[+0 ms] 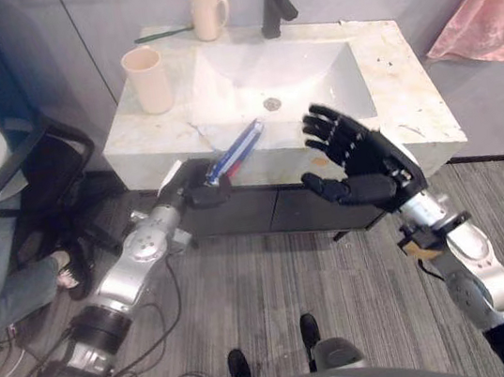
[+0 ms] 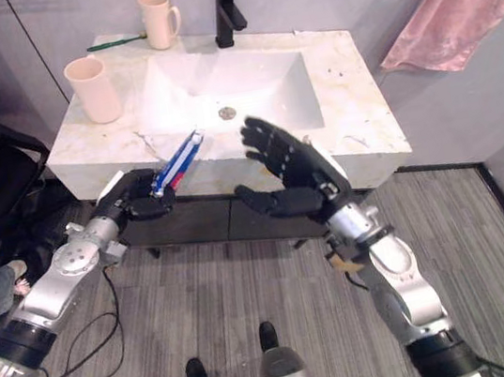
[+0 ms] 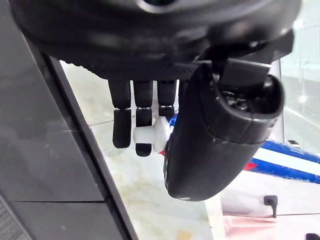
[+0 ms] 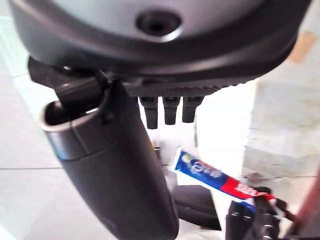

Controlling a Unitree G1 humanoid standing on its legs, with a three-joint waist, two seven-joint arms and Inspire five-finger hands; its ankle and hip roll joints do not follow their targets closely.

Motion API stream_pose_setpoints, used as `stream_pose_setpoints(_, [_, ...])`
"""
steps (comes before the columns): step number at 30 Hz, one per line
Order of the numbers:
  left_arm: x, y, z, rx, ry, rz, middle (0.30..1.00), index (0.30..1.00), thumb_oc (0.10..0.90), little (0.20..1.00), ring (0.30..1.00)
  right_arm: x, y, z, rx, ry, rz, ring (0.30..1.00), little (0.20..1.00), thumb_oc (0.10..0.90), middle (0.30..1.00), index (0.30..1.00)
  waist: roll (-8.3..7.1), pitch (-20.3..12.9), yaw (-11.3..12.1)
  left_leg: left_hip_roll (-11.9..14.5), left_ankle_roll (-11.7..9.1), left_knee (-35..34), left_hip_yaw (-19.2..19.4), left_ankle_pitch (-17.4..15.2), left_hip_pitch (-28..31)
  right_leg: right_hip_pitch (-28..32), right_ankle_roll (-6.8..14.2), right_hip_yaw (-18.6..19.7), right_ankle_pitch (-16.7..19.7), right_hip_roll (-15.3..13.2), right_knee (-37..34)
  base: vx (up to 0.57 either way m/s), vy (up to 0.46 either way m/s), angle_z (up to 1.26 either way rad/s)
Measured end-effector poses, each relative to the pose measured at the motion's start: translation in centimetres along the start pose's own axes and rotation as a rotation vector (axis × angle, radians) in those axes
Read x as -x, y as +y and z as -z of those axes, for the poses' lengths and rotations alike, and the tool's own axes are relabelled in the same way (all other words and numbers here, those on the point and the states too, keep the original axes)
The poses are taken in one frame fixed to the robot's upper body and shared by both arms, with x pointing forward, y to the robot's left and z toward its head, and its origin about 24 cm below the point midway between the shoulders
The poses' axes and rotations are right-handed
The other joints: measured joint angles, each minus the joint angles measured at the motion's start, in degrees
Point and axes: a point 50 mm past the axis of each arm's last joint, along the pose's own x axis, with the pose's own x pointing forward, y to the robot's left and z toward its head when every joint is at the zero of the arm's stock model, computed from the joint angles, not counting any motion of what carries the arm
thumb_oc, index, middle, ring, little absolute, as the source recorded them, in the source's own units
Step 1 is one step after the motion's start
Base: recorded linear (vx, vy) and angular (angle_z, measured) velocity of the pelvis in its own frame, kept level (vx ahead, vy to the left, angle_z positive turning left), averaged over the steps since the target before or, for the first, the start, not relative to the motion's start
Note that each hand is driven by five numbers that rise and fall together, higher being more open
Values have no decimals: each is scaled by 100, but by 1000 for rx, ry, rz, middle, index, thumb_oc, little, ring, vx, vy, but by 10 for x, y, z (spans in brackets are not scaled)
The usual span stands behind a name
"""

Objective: Organize the bathroom.

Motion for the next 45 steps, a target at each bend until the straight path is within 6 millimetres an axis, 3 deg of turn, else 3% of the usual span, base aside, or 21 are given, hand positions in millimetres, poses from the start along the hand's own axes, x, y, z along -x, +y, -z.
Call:
stream_pose_setpoints(4, [-4, -4, -8, 86, -29, -23, 300, 300, 400, 300, 300, -22, -2, -18, 20, -92, -1, 900, 900, 800, 900, 900, 34, -12, 31, 7, -25, -8, -16, -17, 48, 57, -31, -1, -20, 5, -1, 11, 16, 1])
stream_pose_setpoints(9, [-10, -2, -24, 135, -68, -62, 300, 300, 400, 300, 300, -35, -4, -27, 39, -129, 61, 900, 900, 800, 900, 900, 60, -23, 87, 6, -52, -9, -120, -14, 26, 89, -82, -39, -58, 2, -2, 11, 11, 9])
stream_pose_setpoints(13, [-23, -6, -54, 205, -153, -107, 300, 300, 400, 300, 300, -56, -4, -18, 50, -77, 126, 900, 900, 800, 900, 900, 80, -28, 120, 27, -38, 7, -243, 56, -23, 102, -100, -118, -71, 18, -3, 22, 10, 17])
stream_pose_setpoints(16, [-26, -7, -65, 211, -188, -114, 300, 300, 400, 300, 300, -56, -7, -9, 41, -24, 151, 900, 900, 800, 900, 900, 83, -26, 148, 39, -49, 8, -295, 63, -25, 129, -105, -178, -74, 24, -3, 5, 5, 12])
stream_pose_setpoints(17, [-28, -5, -75, 207, -216, -126, 300, 300, 400, 300, 300, -53, -12, 3, 0, 38, 190, 900, 900, 800, 900, 900, 113, -20, 205, 39, -50, 9, -323, 71, -25, 142, -107, -196, -76, 23, -3, 2, 2, 6])
stream_pose_setpoints(21, [-30, -3, -80, 210, -230, -148, 300, 300, 400, 300, 300, -54, -10, 17, -62, 87, 212, 900, 900, 800, 900, 900, 140, -28, 227, 37, -52, 9, -347, 72, -27, 152, -108, -220, -76, 18, -3, 3, 7, 5])
stream_pose_setpoints(25, [-34, -9, -90, 236, -258, -137, 300, 300, 400, 300, 300, -71, 7, 25, -175, 110, 163, 900, 900, 800, 900, 900, 149, -25, 262, 36, -64, 10, -371, 85, -28, 166, -113, -253, -79, 17, -4, 1, 2, 1])
stream_pose_setpoints(36, [-39, -12, -97, 248, -268, -132, 300, 300, 400, 300, 300, -108, 12, -13, -160, -20, 105, 900, 900, 800, 900, 900, 159, -25, 359, 39, -74, 11, -441, 116, -21, 219, -134, -347, -93, 16, -4, 0, 3, 4])
stream_pose_setpoints(45, [-41, -17, -99, 254, -261, -112, 300, 300, 400, 300, 300, -112, 13, -17, -173, -29, 112, 900, 900, 800, 900, 900, 162, -27, 367, 38, -74, 12, -453, 117, -17, 230, -136, -354, -94, 15, -4, 0, 0, 0])
